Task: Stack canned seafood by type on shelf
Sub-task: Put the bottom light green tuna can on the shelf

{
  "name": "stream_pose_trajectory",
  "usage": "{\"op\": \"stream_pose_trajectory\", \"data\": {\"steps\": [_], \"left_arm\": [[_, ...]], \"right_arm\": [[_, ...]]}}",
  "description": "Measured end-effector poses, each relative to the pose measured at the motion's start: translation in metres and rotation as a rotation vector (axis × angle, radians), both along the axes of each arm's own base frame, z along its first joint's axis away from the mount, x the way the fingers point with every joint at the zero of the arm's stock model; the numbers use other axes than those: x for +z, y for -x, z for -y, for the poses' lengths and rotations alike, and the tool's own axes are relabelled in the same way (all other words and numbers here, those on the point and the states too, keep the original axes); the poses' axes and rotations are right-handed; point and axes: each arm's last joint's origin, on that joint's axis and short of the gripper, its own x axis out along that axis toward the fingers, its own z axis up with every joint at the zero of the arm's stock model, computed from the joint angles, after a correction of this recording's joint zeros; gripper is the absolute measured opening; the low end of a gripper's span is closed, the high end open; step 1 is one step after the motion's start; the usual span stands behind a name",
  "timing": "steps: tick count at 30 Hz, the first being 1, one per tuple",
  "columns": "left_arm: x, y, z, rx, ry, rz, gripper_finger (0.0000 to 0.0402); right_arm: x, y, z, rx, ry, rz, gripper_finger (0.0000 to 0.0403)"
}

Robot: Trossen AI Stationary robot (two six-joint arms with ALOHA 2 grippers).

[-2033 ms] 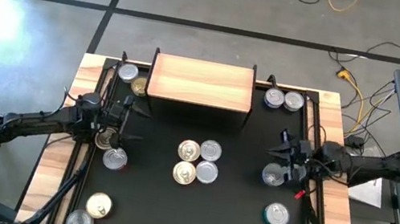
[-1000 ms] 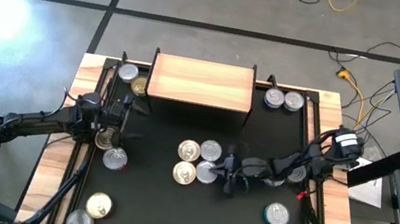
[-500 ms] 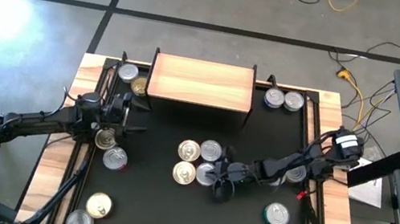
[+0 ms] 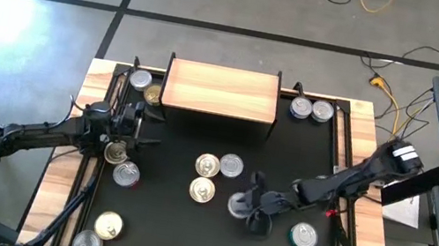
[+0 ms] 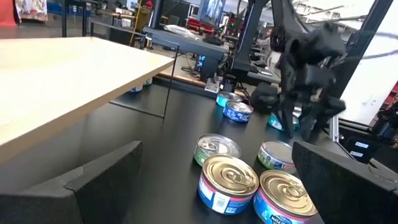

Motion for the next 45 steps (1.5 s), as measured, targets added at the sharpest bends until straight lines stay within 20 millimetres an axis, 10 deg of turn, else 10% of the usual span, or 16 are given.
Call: {"op": "stream_pose_trajectory", "data": {"steps": [12, 29, 45], "left_arm": [[0.032, -0.001, 0.010, -0.249, -0.052, 0.314, 0.0396], [0.027, -0.035, 0.104, -0.513, -0.260, 0.282, 0.0396], [0.041, -0.139, 0.153, -0.352, -0.382, -0.019, 0.0396]], "right_arm": [[-0.022, -0.003, -0.007, -0.084, 0.089, -0.011, 0.0111], [0.001, 0.019, -0.035, 0.024, 0.175, 0.078, 0.0097], [0.001, 0.035, -0.051, 0.027, 0.165, 0.063, 0.0121]]}}
